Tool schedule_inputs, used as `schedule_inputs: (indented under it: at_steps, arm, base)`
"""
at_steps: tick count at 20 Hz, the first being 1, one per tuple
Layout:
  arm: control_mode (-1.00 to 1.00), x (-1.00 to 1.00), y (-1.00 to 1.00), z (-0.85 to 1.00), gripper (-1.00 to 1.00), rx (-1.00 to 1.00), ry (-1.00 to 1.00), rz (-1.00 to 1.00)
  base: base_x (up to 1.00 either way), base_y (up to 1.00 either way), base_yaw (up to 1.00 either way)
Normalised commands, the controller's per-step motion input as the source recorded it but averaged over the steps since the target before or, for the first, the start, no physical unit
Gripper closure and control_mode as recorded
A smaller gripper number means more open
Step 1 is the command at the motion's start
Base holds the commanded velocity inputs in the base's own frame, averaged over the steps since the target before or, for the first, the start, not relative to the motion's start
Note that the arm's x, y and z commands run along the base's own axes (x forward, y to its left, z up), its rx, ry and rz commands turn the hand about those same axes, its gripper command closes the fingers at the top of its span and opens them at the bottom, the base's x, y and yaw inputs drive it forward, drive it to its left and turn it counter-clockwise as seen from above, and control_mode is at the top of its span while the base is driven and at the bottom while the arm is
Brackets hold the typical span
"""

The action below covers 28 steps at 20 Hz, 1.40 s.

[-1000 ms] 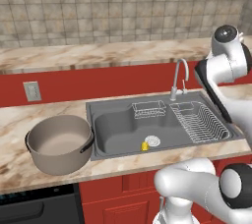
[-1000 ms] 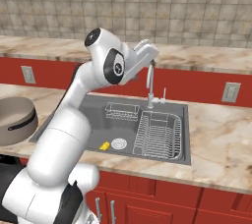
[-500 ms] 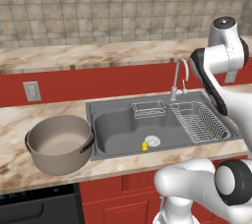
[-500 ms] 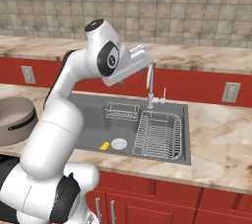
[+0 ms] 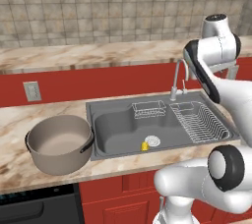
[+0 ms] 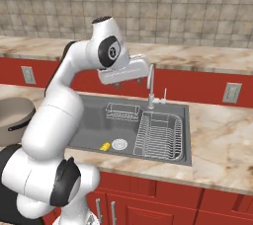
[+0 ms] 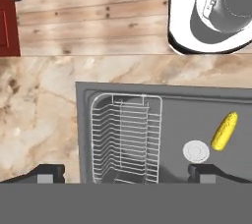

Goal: Dump the corn from the pot into the sink. Then turn on the water and wash the corn. Then turn off the water and put the corn back in the pot.

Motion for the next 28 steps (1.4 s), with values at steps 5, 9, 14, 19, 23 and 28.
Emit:
schedule_inputs:
  at_steps: [5, 9, 14, 19, 23, 28]
  arm:
    - [-1.00, -0.05, 0.21, -0.82, -1.00, 0.05, -0.01, -0.37]
    - [-1.00, 0.00, 0.17, -0.47, -1.00, 0.14, -0.02, -0.28]
    - [-1.00, 0.00, 0.25, -0.34, -1.00, 0.19, -0.02, -0.27]
    - [-1.00, 0.10, 0.42, -0.26, -1.00, 0.09, 0.00, -0.16]
    - [-1.00, 0.32, 0.44, -0.29, -1.00, -0.03, 0.00, 0.03]
    - [-1.00, 0.28, 0.23, -0.47, -1.00, -0.07, 0.00, 0.11]
  base:
    - [0.00, 0.00, 0.00]
    - [0.00, 0.00, 0.00]
    - [0.00, 0.00, 0.00]
    - [0.00, 0.00, 0.00]
    - [0.00, 0.00, 0.00]
    - [0.00, 0.00, 0.00]
